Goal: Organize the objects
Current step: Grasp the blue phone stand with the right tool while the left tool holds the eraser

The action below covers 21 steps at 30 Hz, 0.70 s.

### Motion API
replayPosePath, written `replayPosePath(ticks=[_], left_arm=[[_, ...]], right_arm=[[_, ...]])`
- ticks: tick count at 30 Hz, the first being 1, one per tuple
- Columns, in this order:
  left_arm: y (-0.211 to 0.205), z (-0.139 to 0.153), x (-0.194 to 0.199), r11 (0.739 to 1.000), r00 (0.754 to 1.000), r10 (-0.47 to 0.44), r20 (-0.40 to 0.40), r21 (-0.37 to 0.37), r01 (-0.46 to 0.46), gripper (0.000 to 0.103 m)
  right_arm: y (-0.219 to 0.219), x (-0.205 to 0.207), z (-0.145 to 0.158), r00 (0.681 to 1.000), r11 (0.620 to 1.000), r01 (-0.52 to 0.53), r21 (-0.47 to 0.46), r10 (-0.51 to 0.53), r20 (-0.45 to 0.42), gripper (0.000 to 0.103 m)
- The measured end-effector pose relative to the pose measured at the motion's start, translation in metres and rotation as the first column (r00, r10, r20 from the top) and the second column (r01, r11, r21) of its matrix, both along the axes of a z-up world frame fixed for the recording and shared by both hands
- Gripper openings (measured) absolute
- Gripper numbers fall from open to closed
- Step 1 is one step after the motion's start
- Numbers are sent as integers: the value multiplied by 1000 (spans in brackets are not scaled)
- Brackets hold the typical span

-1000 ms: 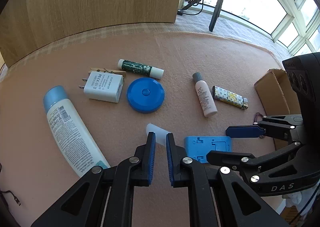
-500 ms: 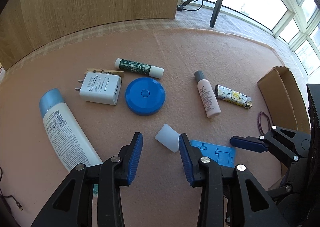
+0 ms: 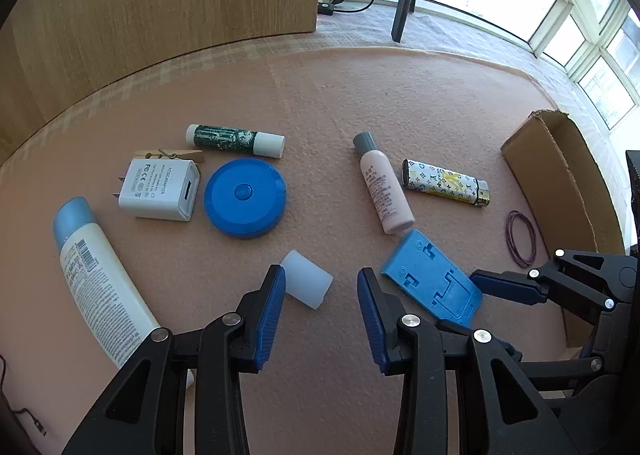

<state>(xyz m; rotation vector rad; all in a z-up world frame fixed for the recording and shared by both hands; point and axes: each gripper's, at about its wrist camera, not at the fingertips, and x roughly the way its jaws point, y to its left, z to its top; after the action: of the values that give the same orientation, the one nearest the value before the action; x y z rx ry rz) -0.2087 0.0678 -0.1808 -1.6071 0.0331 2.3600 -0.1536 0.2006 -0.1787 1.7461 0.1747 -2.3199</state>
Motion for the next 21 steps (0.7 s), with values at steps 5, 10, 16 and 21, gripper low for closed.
replayPosePath(ticks=[5, 10, 16, 21], left_arm=[[8, -3, 5, 998, 999, -27, -27, -63, 26, 29], [-1, 0, 5, 998, 1000, -7, -30, -58, 5, 16], [-7, 6, 11, 999, 999, 9, -41, -35, -10, 7], [-7, 9, 17, 999, 998, 3, -59, -49, -6, 6]], right_arm=[[12, 2, 1, 999, 999, 35, -40, -34, 8, 35], [15, 3, 1, 999, 998, 48, -52, -47, 4, 35], [17, 3, 2, 998, 995, 69, -78, -69, 5, 35], [23, 8, 6, 996, 993, 85, -86, -86, -6, 34]])
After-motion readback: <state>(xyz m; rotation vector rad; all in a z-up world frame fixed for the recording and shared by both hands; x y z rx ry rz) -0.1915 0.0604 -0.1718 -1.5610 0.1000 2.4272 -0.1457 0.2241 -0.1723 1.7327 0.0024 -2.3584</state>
